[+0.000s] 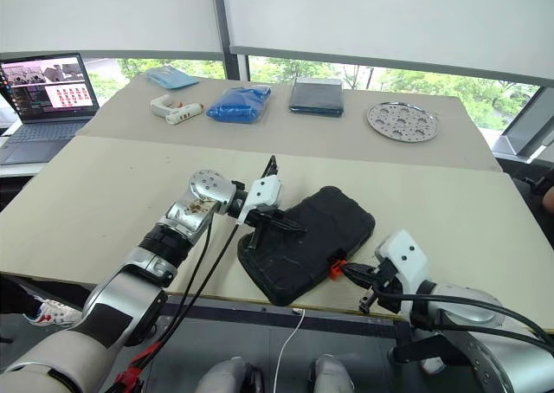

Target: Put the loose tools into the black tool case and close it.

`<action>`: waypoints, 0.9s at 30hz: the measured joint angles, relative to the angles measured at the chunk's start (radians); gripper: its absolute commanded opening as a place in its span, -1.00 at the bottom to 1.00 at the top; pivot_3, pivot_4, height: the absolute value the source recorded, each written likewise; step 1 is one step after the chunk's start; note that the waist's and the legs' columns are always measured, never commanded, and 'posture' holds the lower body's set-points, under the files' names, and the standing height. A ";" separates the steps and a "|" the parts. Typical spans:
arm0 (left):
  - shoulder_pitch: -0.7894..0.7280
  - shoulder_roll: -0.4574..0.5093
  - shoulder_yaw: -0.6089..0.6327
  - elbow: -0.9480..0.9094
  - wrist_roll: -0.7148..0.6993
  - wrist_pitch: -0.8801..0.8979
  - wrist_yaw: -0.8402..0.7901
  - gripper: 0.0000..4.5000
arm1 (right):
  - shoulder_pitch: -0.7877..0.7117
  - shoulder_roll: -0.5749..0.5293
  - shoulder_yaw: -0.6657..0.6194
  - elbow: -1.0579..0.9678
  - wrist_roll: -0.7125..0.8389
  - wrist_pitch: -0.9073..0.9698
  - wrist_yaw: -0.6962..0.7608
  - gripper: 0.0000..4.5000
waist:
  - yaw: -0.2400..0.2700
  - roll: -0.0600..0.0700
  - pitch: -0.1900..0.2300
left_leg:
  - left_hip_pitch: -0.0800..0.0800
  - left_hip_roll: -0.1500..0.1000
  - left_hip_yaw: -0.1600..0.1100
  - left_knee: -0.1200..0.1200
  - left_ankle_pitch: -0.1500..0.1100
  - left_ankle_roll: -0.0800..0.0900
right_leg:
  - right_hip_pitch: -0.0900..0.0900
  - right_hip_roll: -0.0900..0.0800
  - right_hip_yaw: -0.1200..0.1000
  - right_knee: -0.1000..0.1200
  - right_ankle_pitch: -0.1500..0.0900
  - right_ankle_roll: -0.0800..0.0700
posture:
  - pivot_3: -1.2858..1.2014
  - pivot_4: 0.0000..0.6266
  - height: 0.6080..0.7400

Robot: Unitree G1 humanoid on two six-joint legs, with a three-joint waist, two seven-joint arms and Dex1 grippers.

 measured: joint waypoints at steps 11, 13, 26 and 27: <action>0.000 -0.004 0.002 0.007 0.005 -0.004 0.001 -0.97 | 0.089 -0.001 -0.052 -0.031 0.003 0.000 0.000 -0.96 | -0.001 0.000 0.000 | 0.000 0.000 0.000 0.000 0.000 0.000 | 0.000 0.000 0.000 0.000 0.000 0.001 | 0.03 -0.52 0.67; -0.001 -0.005 0.000 0.009 0.012 -0.022 0.001 -0.97 | 0.075 0.009 -0.014 -0.017 -0.013 -0.003 -0.007 -0.96 | -0.001 0.000 0.000 | 0.000 0.000 0.000 0.000 0.000 0.000 | 0.000 0.000 0.000 0.000 0.000 0.001 | 0.03 -0.52 0.67; -0.034 -0.012 -0.029 0.055 0.092 -0.220 -0.003 -0.97 | -0.101 0.083 0.112 0.086 -0.060 0.035 -0.051 -0.96 | -0.009 0.000 0.000 | 0.001 0.000 0.000 0.000 0.000 0.000 | 0.000 0.000 0.000 0.000 0.001 0.000 | 0.03 -0.52 0.67; -0.037 -0.014 -0.030 0.062 0.103 -0.239 -0.002 -0.97 | -0.109 0.083 0.112 0.085 -0.058 0.046 -0.052 -0.96 | -0.011 0.000 0.000 | 0.001 0.001 0.000 0.000 0.000 0.000 | 0.000 0.000 0.000 0.000 0.001 0.000 | 0.03 -0.52 0.67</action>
